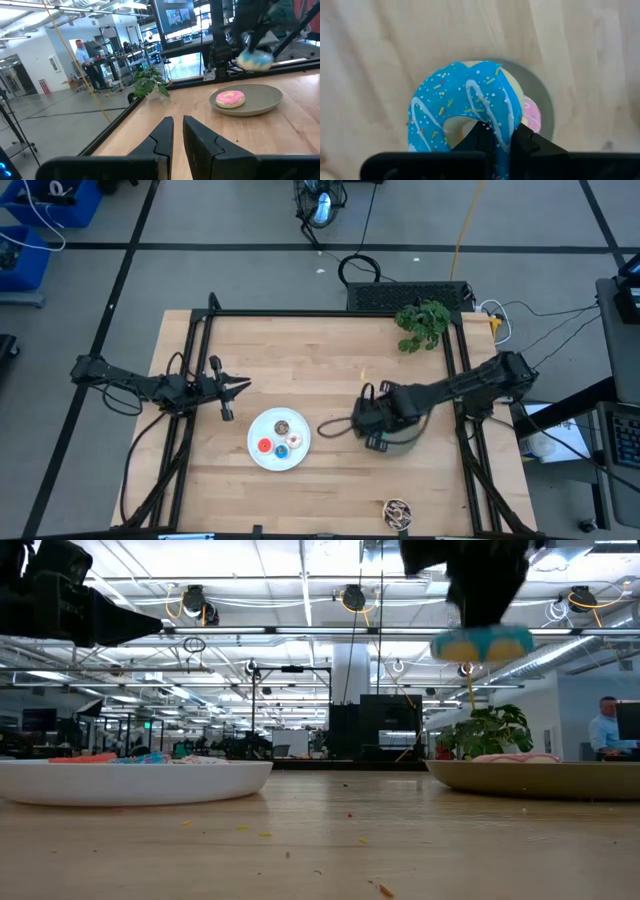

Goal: Pick & Place donuts
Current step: Put the big blue donut on the gray plate

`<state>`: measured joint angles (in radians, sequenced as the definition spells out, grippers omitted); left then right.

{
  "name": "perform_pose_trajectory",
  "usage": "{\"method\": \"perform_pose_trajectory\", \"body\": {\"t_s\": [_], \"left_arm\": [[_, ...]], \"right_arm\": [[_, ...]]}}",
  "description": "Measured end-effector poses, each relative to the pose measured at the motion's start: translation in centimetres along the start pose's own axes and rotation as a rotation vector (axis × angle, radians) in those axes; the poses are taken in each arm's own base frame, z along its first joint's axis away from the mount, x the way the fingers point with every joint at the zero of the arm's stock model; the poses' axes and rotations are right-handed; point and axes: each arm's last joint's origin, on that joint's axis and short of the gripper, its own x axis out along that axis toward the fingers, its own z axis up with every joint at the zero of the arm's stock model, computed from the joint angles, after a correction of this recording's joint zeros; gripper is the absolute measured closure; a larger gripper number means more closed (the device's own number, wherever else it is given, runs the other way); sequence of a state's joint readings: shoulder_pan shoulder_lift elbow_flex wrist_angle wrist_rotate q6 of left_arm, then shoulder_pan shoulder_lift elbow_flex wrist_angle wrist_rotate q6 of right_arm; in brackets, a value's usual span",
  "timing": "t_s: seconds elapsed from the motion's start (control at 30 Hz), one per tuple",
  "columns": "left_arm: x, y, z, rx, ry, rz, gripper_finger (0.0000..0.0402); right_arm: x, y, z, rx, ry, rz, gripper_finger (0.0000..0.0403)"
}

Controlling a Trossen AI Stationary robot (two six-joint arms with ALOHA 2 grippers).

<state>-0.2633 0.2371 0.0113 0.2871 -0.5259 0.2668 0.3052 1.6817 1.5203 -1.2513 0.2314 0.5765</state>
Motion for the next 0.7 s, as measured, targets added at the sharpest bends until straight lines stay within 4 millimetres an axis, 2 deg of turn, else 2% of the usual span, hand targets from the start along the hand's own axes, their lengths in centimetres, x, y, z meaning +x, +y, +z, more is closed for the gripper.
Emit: {"method": "perform_pose_trajectory", "body": {"t_s": [0.1,0.2,0.27,0.37,0.7], "left_arm": [[0.0,0.0,0.0,0.001,0.002,-0.001,0.0353],[0.0,0.0,-0.1,0.003,0.006,-0.002,0.0353],[0.0,0.0,-0.1,0.003,0.006,-0.001,0.0353],[0.0,0.0,-0.1,0.005,0.009,-0.002,0.0353],[0.0,0.0,-0.1,0.007,0.013,-0.003,0.0353]], "right_arm": [[3.0,-1.0,0.0,0.015,0.061,0.038,0.0389],[5.9,-1.2,-0.1,-0.005,0.083,0.187,0.0389],[7.3,-1.0,-0.3,-0.014,0.080,0.281,0.0389],[9.2,-1.1,-0.8,-0.003,0.077,0.329,0.0389],[11.1,-1.1,-1.7,0.019,0.065,0.386,0.0389]]}}
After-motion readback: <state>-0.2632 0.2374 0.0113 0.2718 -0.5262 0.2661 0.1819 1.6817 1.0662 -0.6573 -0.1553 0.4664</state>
